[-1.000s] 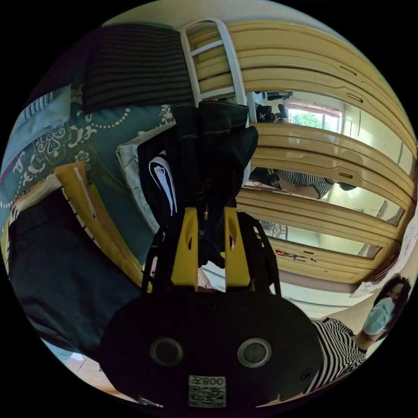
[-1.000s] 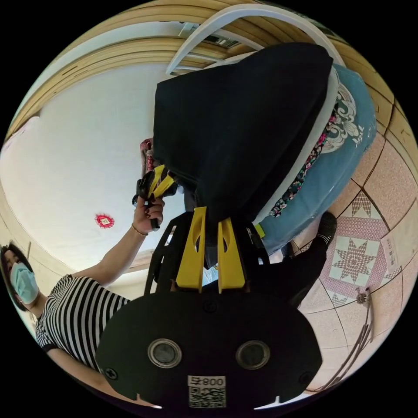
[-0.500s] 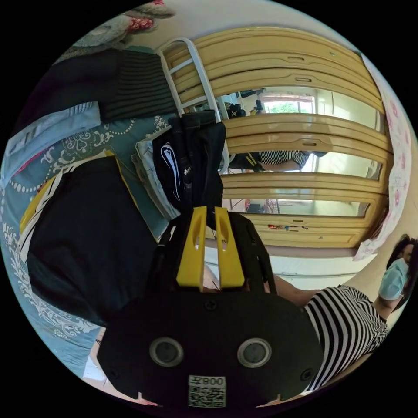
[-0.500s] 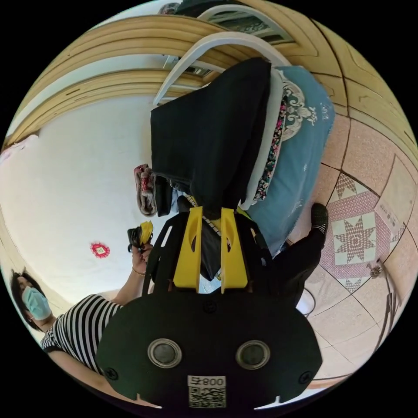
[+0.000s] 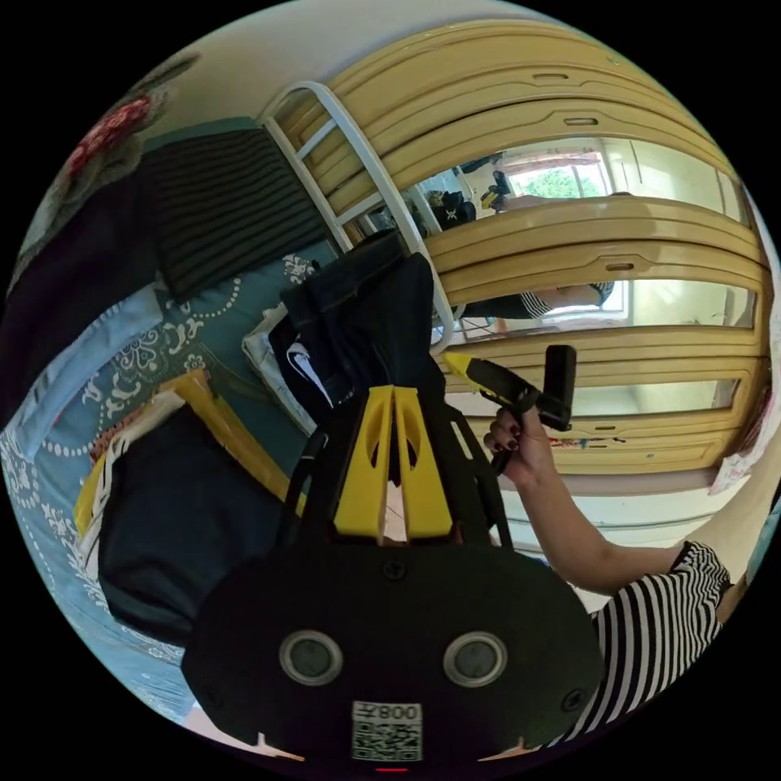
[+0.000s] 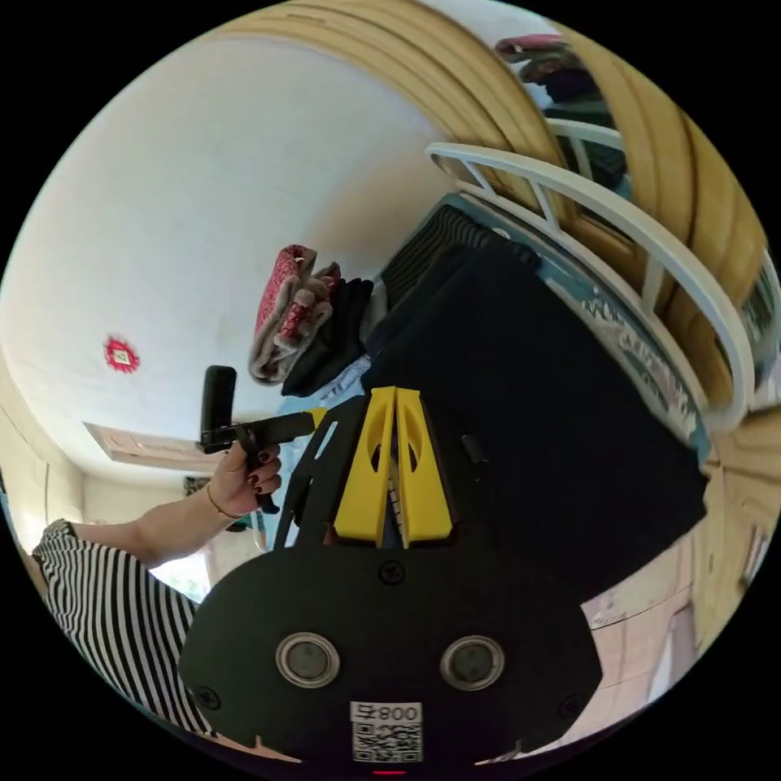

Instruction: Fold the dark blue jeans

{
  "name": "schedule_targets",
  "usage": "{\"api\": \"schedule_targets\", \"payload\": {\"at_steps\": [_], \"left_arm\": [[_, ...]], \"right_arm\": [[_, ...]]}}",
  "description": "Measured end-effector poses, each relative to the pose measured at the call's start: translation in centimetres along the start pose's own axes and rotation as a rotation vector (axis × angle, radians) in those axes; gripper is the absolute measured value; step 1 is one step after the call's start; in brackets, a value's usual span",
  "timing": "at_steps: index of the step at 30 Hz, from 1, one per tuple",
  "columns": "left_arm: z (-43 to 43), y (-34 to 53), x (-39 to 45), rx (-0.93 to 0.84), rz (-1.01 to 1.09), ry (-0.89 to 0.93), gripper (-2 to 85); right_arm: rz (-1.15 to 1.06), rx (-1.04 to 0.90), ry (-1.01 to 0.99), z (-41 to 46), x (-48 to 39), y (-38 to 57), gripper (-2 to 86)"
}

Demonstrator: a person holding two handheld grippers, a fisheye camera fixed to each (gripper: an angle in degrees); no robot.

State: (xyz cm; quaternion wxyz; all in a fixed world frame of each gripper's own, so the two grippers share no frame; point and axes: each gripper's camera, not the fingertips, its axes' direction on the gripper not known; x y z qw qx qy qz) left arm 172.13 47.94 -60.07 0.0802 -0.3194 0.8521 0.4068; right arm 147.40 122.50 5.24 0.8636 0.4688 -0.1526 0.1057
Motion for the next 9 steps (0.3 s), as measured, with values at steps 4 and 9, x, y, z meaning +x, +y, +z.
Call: {"api": "schedule_targets", "payload": {"at_steps": [4, 9], "left_arm": [[3.9, -5.1, -1.5, -0.028, -0.002, -0.165, 0.2], [7.3, -7.5, -3.7, -0.062, -0.019, -0.25, 0.2]], "right_arm": [[-0.055, -0.142, 0.138, 3.2, -0.3, -5.2, 0.2], [-0.026, -0.193, -0.001, 4.4, 0.9, -6.0, 0.0]]}}
